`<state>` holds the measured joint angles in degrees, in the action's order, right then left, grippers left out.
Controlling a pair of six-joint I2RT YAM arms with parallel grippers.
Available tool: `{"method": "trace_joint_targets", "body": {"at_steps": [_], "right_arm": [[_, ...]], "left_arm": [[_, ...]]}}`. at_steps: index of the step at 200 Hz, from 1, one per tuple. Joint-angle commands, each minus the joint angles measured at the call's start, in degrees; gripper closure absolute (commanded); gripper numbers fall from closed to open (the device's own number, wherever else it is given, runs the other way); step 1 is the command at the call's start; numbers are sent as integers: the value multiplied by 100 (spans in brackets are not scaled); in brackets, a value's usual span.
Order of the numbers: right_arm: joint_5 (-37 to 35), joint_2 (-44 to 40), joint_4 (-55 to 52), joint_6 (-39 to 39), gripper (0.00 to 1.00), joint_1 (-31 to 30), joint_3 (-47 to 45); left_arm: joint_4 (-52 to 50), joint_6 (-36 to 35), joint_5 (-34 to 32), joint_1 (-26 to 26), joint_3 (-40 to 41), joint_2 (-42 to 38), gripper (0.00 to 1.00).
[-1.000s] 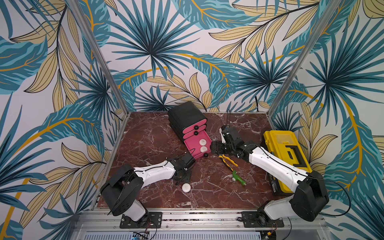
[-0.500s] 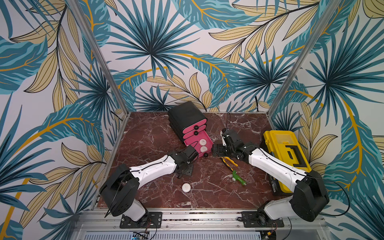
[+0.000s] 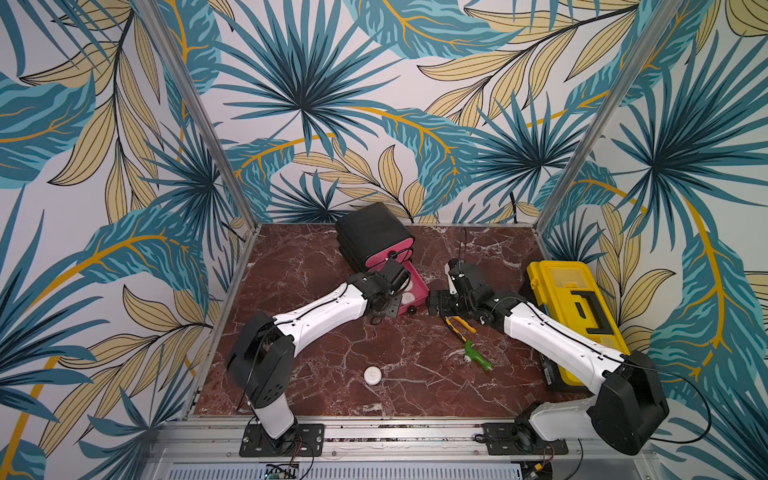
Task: Put the bluetooth earphones in the drawer according to color
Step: Place the bluetooth earphone in the drawer.
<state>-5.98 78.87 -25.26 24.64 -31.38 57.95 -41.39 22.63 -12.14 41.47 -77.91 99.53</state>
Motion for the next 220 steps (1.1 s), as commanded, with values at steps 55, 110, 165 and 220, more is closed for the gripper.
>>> {"method": "trace_joint_targets", "body": {"at_steps": [55, 110, 165, 220], "right_arm": [[250, -258, 242, 302, 1, 22, -436], [509, -274, 455, 485, 1, 20, -605], [609, -232, 513, 568, 1, 22, -680], [690, -223, 522, 594, 0, 17, -707]], "left_arm": [[175, -527, -694, -78, -895, 906, 71], [540, -685, -772, -72, -1141, 1339, 70], [660, -718, -873, -75, -1396, 1765, 68], [575, -646, -895, -114, -1494, 1954, 59]]}}
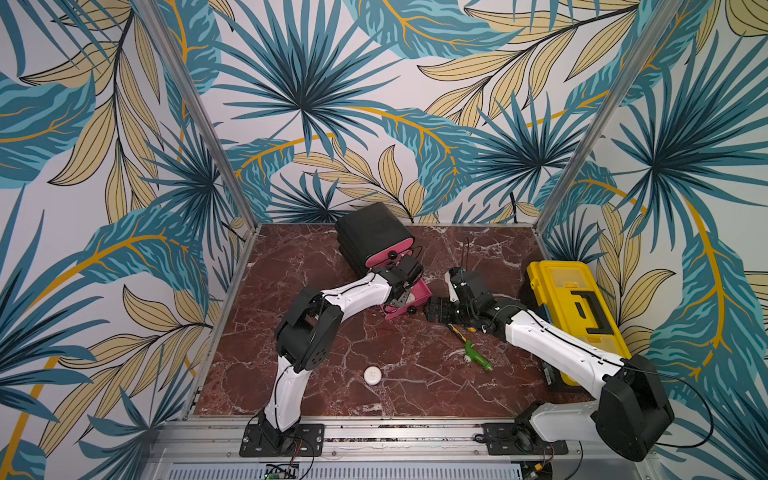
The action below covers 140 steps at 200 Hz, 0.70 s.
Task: Put the bluetooth earphones in the drawer according to color
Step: Place the bluetooth earphone in the drawer, then pick up the Bluetooth earphone from the center of the board.
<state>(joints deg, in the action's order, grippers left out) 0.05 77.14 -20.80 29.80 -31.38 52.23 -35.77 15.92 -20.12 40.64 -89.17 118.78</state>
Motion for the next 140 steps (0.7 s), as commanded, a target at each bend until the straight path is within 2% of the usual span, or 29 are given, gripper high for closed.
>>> {"method": "trace_joint_targets", "body": {"at_steps": [1, 38, 61, 83, 140], "right_arm": [[84, -50, 76, 78, 0, 13, -136], [118, -85, 60, 78, 1, 8, -143], [126, -115, 39, 76, 1, 0, -152], [153, -128, 27, 93, 1, -4, -151], [306, -123, -3, 74, 0, -120, -178]], "left_arm": [[15, 25, -93, -35, -367, 30, 58], [-167, 64, -21, -37, -491, -27, 40], [-235, 134, 117, -37, -472, -205, 33], [-325, 198, 260, -19, -412, -463, 31], [-310, 439, 499, 62, 650, -1676, 17]]}}
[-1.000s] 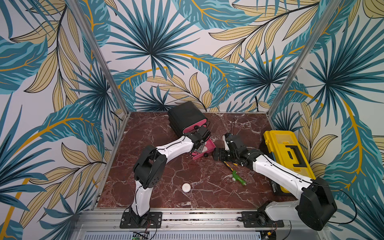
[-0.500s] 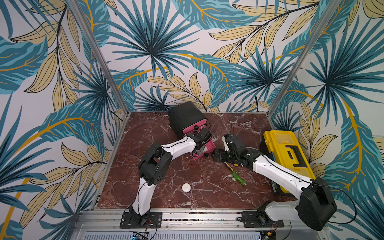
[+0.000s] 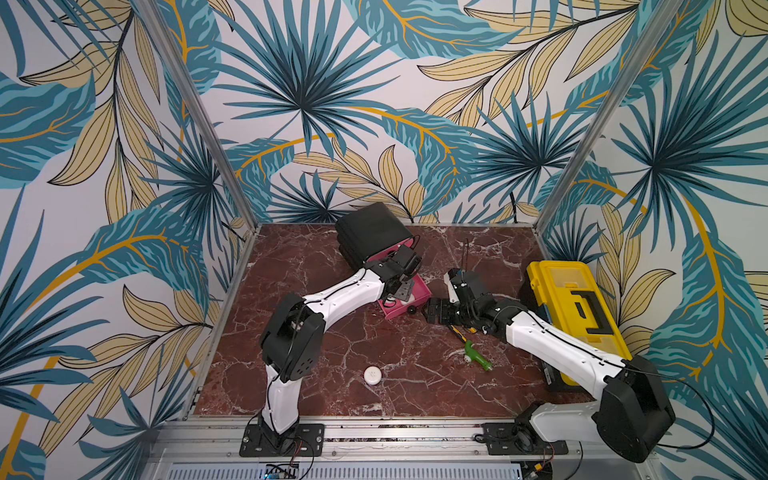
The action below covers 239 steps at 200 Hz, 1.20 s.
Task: Put the bluetooth earphones in the drawer according to color
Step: Pick up the Bluetooth earphone from the center of the board.
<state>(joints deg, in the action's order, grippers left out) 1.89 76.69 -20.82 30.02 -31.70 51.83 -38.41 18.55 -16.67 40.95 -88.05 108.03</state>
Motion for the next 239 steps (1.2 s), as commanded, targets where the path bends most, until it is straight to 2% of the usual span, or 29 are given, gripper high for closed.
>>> {"method": "trace_joint_targets", "body": {"at_steps": [1, 49, 127, 158, 165, 239], "right_arm": [[125, -76, -1, 50, 1, -89, -143], [285, 47, -23, -18, 1, -337, -160], [251, 488, -68, -220, 1, -1100, -34], [357, 688, 209, -400, 0, -1400, -76], [401, 752, 287, -445, 0, -1619, -93], [296, 1358, 606, -952, 1, -2463, 108]], "left_arm": [[-49, 180, 154, 34, 559, -626, 17], [42, 527, 311, 22, 1969, -1734, 0], [115, 888, 443, -169, 3522, -2869, 0], [277, 877, 472, -478, 4035, -3301, 0], [292, 878, 483, -554, 4119, -3397, 0], [551, 1027, 552, -1047, 4553, -4110, 0]]}}
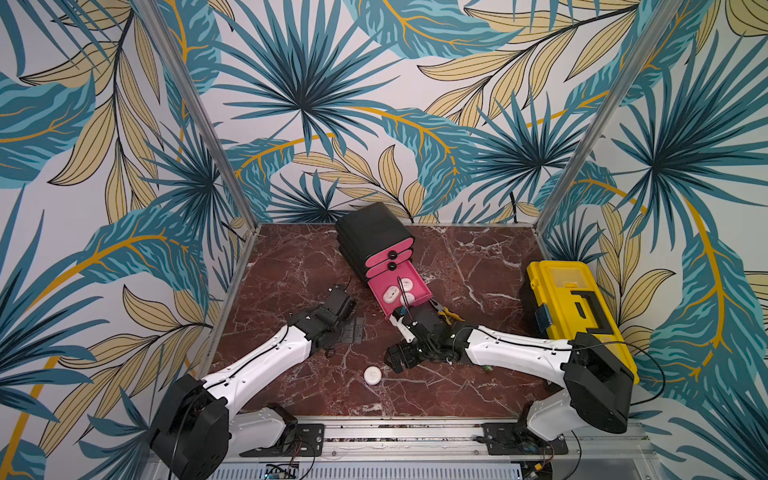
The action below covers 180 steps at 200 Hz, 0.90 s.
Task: Put the bluetooth earphones in the drawer according to color
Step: Pick up the Bluetooth earphone from the center of the board.
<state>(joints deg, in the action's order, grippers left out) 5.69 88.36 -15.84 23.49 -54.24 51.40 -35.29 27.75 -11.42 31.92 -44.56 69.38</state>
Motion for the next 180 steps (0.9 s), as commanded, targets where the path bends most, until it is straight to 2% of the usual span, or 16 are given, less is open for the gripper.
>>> {"method": "trace_joint_targets", "body": {"at_steps": [1, 49, 112, 136, 180], "right_arm": [[-90, 199, 103, -308, 1, -223, 160], [-373, 860, -296, -738, 0, -753, 751], [-612, 1712, -805, -1045, 0, -1315, 1488], [-833, 1939, -994, -982, 1, -1388, 1651], [-1596, 2306, -1365, -610, 8, -1325, 1888]], "left_arm": [[244, 112, 31, -152, 207, -257, 0], [379, 231, 111, -436, 443, -544, 0], [387, 226, 166, -546, 536, -654, 0], [400, 226, 181, -559, 544, -647, 0], [409, 228, 202, -581, 553, -653, 0]]}}
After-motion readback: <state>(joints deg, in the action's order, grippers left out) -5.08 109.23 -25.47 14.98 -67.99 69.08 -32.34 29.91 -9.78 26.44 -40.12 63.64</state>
